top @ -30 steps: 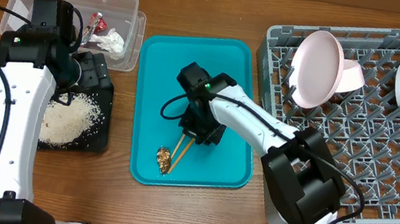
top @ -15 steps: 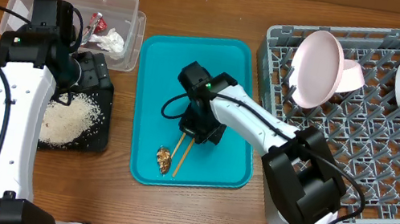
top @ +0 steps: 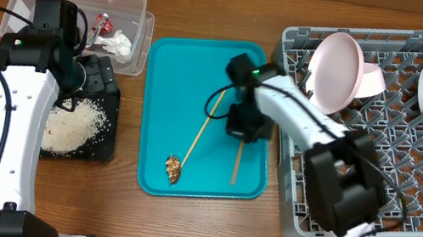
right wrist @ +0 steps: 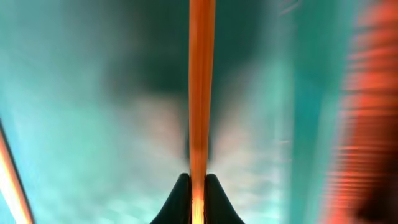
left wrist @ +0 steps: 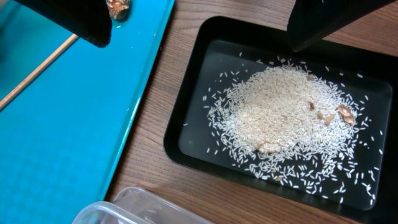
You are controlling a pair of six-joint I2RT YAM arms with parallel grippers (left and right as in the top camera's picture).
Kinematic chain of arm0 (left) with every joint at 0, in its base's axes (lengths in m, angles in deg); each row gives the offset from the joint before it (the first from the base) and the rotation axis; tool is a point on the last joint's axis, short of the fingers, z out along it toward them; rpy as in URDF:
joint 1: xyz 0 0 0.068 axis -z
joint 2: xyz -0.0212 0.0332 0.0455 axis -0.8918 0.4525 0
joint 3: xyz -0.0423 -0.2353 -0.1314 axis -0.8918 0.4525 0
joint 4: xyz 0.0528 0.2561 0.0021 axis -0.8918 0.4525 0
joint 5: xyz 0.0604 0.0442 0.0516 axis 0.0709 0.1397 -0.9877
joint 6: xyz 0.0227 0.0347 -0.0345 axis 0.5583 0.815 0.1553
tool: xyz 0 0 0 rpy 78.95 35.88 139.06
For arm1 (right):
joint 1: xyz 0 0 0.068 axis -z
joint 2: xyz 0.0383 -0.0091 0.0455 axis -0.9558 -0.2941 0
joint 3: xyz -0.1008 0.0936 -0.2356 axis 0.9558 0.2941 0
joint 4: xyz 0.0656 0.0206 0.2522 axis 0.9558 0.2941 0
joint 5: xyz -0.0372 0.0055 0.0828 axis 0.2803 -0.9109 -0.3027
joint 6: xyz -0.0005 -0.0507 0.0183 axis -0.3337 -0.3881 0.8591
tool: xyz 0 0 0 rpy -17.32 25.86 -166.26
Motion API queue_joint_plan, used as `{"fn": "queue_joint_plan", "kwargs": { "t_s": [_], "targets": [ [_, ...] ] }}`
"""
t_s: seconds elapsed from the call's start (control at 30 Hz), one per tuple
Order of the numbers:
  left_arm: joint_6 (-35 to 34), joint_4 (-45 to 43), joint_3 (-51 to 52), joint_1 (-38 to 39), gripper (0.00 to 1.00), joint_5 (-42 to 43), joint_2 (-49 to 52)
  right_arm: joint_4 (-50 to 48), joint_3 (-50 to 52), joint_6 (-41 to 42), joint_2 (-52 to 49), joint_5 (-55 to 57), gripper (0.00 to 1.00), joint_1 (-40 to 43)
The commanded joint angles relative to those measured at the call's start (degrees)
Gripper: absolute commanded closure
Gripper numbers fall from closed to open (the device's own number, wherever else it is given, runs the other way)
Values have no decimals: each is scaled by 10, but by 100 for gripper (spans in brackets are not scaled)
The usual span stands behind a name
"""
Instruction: Sort waste into correct bins and load items into the dishwasher
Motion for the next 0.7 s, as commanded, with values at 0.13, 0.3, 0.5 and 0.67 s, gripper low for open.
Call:
{"fn": "queue_joint_plan", "kwargs": {
  "t_s": [0.13, 0.3, 0.5, 0.67],
  "targets": [
    [1, -1, -7, 1, 8, 5, -11, 36, -2, -229, 166, 27, 96, 51],
    [1, -1, -7, 1, 8, 5, -11, 55, -2, -266, 224, 29, 96, 96],
    [0, -1, -7, 1, 9, 5, -11, 92, 11, -312, 226, 29, 96, 136],
    [-3, -2, -7, 1, 9, 10, -11, 71, 56, -333, 226, 27, 96, 150]
  ]
}}
